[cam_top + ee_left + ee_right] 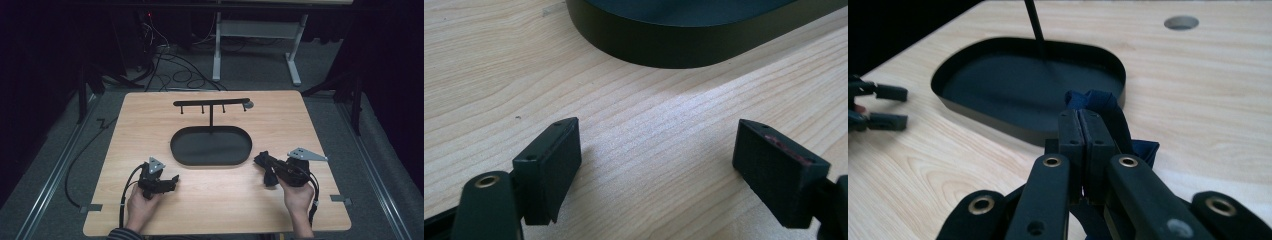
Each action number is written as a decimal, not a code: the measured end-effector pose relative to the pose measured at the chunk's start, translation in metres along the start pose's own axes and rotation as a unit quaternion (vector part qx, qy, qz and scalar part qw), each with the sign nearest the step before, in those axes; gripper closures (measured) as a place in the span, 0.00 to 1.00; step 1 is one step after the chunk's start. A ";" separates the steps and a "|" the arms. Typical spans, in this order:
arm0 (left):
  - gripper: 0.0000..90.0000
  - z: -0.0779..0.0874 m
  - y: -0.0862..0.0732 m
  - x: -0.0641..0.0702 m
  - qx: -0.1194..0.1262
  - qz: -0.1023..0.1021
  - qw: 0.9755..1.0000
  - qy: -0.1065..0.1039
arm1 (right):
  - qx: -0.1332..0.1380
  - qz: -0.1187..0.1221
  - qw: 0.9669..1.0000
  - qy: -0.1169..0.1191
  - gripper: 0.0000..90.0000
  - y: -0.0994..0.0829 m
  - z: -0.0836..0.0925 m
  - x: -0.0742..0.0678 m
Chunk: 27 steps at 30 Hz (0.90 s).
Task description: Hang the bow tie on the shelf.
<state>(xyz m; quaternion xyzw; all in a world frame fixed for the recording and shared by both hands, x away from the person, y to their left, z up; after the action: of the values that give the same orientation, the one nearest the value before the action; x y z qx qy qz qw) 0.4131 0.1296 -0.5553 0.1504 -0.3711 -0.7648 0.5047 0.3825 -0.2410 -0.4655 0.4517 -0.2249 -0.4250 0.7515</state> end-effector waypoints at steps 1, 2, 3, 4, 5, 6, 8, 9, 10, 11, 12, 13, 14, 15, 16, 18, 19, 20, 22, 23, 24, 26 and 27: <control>0.22 0.000 0.000 0.000 0.000 0.000 1.000 0.000 | 0.002 0.000 1.000 0.000 1.00 0.002 0.000 0.000; 0.22 0.000 0.000 0.000 0.000 0.000 1.000 0.000 | 0.002 0.000 1.000 0.000 1.00 0.002 0.000 0.000; 0.22 0.000 0.000 0.000 0.000 0.000 1.000 0.000 | 0.008 0.002 1.000 0.001 1.00 0.008 0.000 0.000; 0.22 0.000 0.000 0.000 0.000 0.000 1.000 0.000 | 0.008 0.002 1.000 0.001 1.00 0.008 0.000 0.000; 0.22 0.000 0.000 0.000 0.000 0.000 1.000 0.000 | 0.012 0.003 1.000 0.001 1.00 0.012 0.000 -0.001; 0.22 0.000 0.000 0.000 0.000 0.000 1.000 0.000 | 0.012 0.003 1.000 0.001 1.00 0.012 0.000 -0.001; 0.22 0.000 0.000 0.000 0.000 0.000 1.000 0.000 | 0.016 0.008 1.000 0.001 1.00 0.019 0.000 -0.002; 0.22 0.000 0.000 0.000 0.000 0.000 1.000 0.000 | 0.017 0.007 1.000 0.002 1.00 0.020 -0.001 -0.002; 0.22 0.000 0.000 0.000 0.000 0.000 1.000 0.000 | 0.018 0.009 1.000 0.001 1.00 0.022 -0.001 -0.002; 0.22 0.000 0.000 0.000 0.000 0.000 1.000 0.000 | 0.018 0.009 1.000 0.001 1.00 0.023 -0.002 -0.002; 0.22 0.000 0.000 0.000 0.000 0.000 1.000 0.000 | 0.018 0.010 1.000 0.002 1.00 0.025 -0.003 -0.002; 0.22 0.000 0.000 0.000 0.000 0.000 1.000 0.000 | 0.018 0.010 1.000 0.001 1.00 0.026 -0.004 -0.002; 0.22 0.000 0.000 0.000 0.000 0.000 1.000 0.000 | 0.018 0.009 1.000 0.002 1.00 0.027 -0.004 -0.001; 0.22 0.000 0.000 0.000 0.000 0.000 1.000 0.000 | 0.018 0.009 1.000 0.002 1.00 0.027 -0.004 -0.001; 0.22 0.000 0.000 0.000 0.000 0.000 1.000 0.000 | 0.020 0.006 1.000 0.002 1.00 0.030 -0.006 0.000; 0.22 0.000 0.000 0.000 0.000 0.000 1.000 0.000 | 0.021 0.007 1.000 0.001 1.00 0.033 -0.007 0.001; 0.22 0.000 0.000 0.000 0.000 0.000 1.000 0.000 | 0.024 0.006 1.000 0.001 1.00 0.035 -0.008 0.001; 0.22 0.000 0.000 0.000 0.000 0.001 1.000 0.000 | 0.024 0.005 1.000 0.000 1.00 0.037 -0.008 0.002; 0.22 0.000 0.000 0.000 0.000 0.001 1.000 0.000 | 0.027 0.005 1.000 0.000 1.00 0.039 -0.009 0.003; 0.22 0.000 0.000 0.000 0.000 0.001 1.000 0.000 | 0.028 0.004 1.000 -0.002 1.00 0.042 -0.010 0.005; 0.22 0.000 0.000 0.000 0.000 0.001 1.000 0.000 | 0.028 0.003 1.000 -0.004 1.00 0.044 -0.010 0.005; 0.22 0.000 0.000 0.000 0.000 0.001 1.000 0.000 | 0.030 0.003 1.000 -0.005 1.00 0.047 -0.011 0.007; 0.22 0.000 0.000 0.000 0.000 0.000 1.000 0.000 | 0.031 0.003 1.000 -0.006 1.00 0.048 -0.011 0.008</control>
<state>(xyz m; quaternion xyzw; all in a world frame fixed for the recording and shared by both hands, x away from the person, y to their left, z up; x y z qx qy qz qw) 0.4131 0.1296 -0.5553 0.1505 -0.3714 -0.7644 0.5051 0.4160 -0.2312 -0.4292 0.4713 -0.2436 -0.4181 0.7374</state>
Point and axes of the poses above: each handheld gripper's, and its own axes: z roughly backward along the jaws, y roughly out of its top, x roughly to its right, the point moved 7 cm from there along -z, roughly forward along the jaws, and after that the axes turned 10 degrees about z, right-handed, at the moved point
